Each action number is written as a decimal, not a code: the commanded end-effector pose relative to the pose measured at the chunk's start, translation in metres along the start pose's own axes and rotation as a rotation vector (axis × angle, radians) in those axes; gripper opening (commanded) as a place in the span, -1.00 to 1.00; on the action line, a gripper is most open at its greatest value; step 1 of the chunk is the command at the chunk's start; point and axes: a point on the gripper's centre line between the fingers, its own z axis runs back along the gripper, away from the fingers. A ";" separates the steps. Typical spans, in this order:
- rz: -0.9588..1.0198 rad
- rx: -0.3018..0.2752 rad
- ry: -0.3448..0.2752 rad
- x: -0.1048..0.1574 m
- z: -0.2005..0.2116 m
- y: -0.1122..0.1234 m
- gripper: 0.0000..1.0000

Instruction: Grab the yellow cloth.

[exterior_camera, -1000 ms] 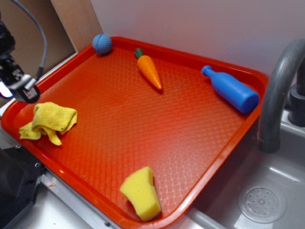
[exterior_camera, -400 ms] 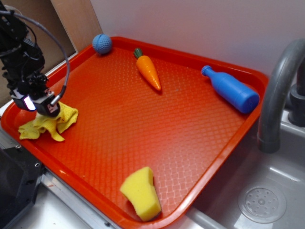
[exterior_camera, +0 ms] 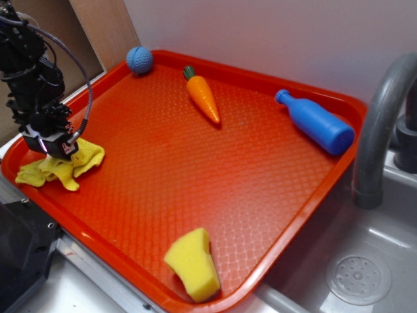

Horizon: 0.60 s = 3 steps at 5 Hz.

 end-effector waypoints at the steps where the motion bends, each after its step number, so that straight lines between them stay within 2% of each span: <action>1: -0.001 -0.055 -0.072 0.002 0.030 0.003 -1.00; 2: 0.001 -0.088 -0.104 0.002 0.054 -0.006 -1.00; 3: 0.056 0.025 -0.060 0.002 0.084 -0.016 -1.00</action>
